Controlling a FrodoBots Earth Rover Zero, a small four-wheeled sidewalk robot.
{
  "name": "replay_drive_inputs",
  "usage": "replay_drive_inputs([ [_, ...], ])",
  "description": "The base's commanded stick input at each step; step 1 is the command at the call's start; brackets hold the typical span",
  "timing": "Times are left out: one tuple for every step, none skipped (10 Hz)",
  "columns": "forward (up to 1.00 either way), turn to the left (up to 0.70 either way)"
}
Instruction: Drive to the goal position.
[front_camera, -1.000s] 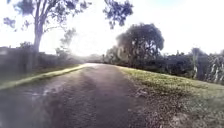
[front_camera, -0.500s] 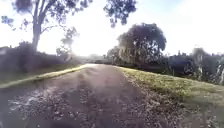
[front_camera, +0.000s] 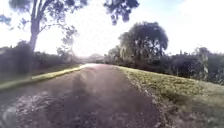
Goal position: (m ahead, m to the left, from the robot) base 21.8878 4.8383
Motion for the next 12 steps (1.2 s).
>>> replay_drive_inputs([
  [1.00, 0.00],
  [1.00, 0.00],
  [1.00, 0.00],
  [1.00, 0.00],
  [1.00, 0.00],
  [1.00, 0.00],
  [1.00, 0.00],
  [1.00, 0.00],
  [1.00, 0.00],
  [1.00, 0.00],
  [1.00, 0.00],
  [1.00, 0.00],
])
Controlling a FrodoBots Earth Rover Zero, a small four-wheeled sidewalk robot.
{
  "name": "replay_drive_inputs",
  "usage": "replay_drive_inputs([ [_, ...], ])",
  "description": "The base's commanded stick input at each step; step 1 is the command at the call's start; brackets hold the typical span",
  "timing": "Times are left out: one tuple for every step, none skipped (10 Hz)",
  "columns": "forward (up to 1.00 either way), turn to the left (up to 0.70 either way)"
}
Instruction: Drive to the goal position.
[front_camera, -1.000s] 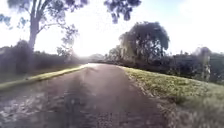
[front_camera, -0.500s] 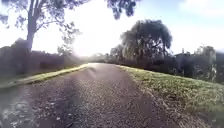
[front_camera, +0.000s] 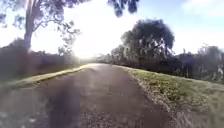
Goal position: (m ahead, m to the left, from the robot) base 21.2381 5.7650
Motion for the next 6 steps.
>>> replay_drive_inputs([
  [1.00, 0.00],
  [1.00, 0.00],
  [1.00, 0.00],
  [1.00, 0.00],
  [1.00, 0.00],
  [1.00, 0.00],
])
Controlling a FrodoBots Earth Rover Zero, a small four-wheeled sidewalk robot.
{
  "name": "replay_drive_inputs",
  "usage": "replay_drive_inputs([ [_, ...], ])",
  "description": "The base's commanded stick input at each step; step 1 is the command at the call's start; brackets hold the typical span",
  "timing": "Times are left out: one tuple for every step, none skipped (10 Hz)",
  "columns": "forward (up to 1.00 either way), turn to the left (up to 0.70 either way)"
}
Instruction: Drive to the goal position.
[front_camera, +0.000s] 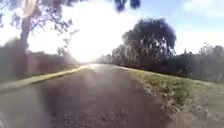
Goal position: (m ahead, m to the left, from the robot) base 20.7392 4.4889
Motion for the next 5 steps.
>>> replay_drive_inputs([
  [1.00, 0.00],
  [1.00, 0.00],
  [1.00, 0.00],
  [1.00, 0.00],
  [1.00, 0.00],
])
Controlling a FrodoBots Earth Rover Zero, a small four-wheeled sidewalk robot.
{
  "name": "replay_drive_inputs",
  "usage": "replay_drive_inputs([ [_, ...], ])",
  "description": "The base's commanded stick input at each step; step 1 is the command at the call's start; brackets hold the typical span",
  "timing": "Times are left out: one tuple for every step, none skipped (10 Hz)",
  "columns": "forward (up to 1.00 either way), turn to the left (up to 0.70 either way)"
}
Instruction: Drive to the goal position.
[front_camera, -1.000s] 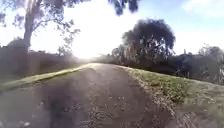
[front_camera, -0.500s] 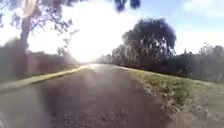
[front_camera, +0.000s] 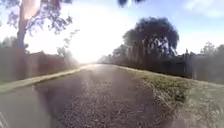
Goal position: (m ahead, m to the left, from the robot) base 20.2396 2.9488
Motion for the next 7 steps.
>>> replay_drive_inputs([
  [1.00, 0.00],
  [1.00, 0.00],
  [1.00, 0.00],
  [1.00, 0.00],
  [1.00, 0.00],
  [1.00, 0.00],
  [1.00, 0.00],
])
